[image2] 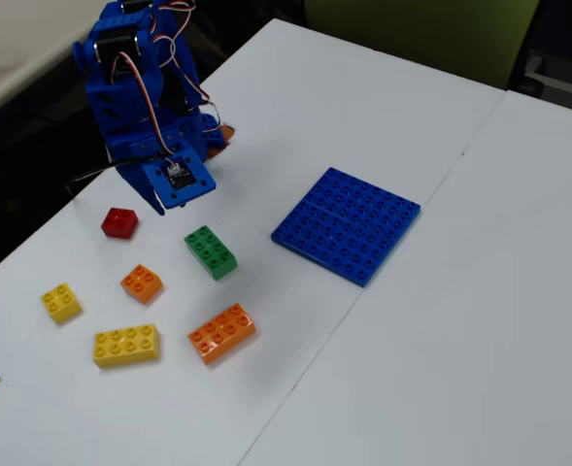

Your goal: Pick up the 2x2 orange block and go up the 8x8 blue block.

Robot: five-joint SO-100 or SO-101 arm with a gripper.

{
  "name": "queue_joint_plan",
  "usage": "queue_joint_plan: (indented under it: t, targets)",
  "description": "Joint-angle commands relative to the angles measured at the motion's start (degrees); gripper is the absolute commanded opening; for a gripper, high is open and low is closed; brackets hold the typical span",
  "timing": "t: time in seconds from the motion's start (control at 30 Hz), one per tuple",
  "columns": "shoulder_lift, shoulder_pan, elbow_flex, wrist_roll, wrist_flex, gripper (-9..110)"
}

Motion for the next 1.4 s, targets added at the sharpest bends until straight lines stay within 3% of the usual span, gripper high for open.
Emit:
queue_joint_plan:
  t: [0.0, 0.43, 1.37]
  targets:
    - [-1.93, 4.48, -4.57, -7.47, -1.14, 11]
    - [-9.67, 14.24, -6.24, -30.41, -8.26, 16]
    - [-23.2, 14.94, -4.31, -35.42, -17.14, 26]
